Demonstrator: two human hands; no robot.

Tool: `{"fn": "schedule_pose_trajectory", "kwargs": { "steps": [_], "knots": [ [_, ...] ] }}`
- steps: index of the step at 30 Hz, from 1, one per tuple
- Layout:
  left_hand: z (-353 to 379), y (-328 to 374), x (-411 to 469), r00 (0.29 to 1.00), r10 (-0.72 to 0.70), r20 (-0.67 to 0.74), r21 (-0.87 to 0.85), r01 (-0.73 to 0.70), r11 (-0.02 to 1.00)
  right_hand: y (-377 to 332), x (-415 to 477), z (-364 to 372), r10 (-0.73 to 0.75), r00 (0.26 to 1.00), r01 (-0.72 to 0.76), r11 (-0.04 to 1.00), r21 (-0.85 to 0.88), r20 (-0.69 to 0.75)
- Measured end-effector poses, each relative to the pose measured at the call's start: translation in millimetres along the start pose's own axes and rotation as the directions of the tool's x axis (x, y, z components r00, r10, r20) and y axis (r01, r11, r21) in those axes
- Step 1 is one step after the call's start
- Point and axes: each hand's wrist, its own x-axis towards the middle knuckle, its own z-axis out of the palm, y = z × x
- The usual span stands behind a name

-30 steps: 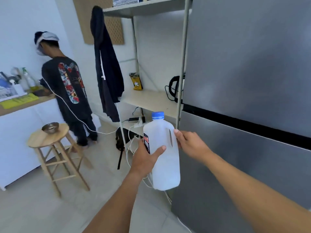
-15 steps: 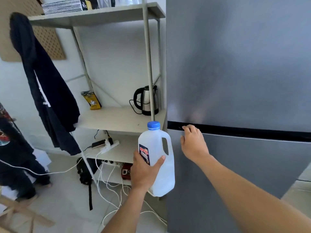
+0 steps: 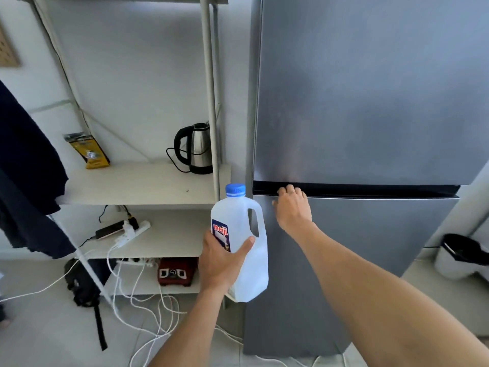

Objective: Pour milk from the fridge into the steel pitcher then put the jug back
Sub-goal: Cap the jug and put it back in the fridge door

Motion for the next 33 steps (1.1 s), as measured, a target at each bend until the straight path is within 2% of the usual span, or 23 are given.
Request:
{"fn": "schedule_pose_trajectory", "kwargs": {
  "steps": [5, 11, 15, 22, 27, 31, 33],
  "knots": [
    [-9.9, -16.7, -9.4, 1.0, 0.001, 0.009, -0.001, -0.001, 1.0, 3.1, -5.9, 2.3, -0.01, 0.998, 0.011, 1.0, 0.027, -0.055],
    [-25.9, -27.1, -39.4, 0.999, 0.019, -0.047, 0.056, -0.017, 0.998, 22.4, -68.8, -6.4, -0.075, 0.99, 0.091, 0.988, 0.127, -0.122],
    [-40.6, -27.8, -73.9, 0.994, 0.037, -0.106, 0.059, -0.031, 0.998, 33.9, -115.4, -21.7, -0.076, 0.993, 0.095, 0.971, 0.22, -0.092],
    [-47.8, -27.1, -153.9, 0.989, 0.116, -0.088, 0.14, -0.103, 0.985, 67.4, -211.9, -54.5, -0.031, 0.997, 0.055, 0.925, 0.376, -0.069],
    [-45.1, -23.8, -217.9, 0.99, 0.065, -0.123, 0.082, -0.055, 0.995, 99.8, -277.4, -84.7, 0.096, 0.995, -0.1, 0.9, 0.424, 0.031],
    [-40.7, -16.2, -259.8, 0.994, 0.102, -0.048, 0.152, -0.093, 0.984, 126.1, -329.7, -111.0, 0.254, 0.965, -0.245, 0.8, 0.548, 0.061],
    [-37.2, -10.6, -277.2, 0.992, 0.122, -0.013, 0.165, -0.118, 0.979, 140.6, -351.3, -122.4, 0.281, 0.956, -0.277, 0.779, 0.562, 0.083]
  ]
}}
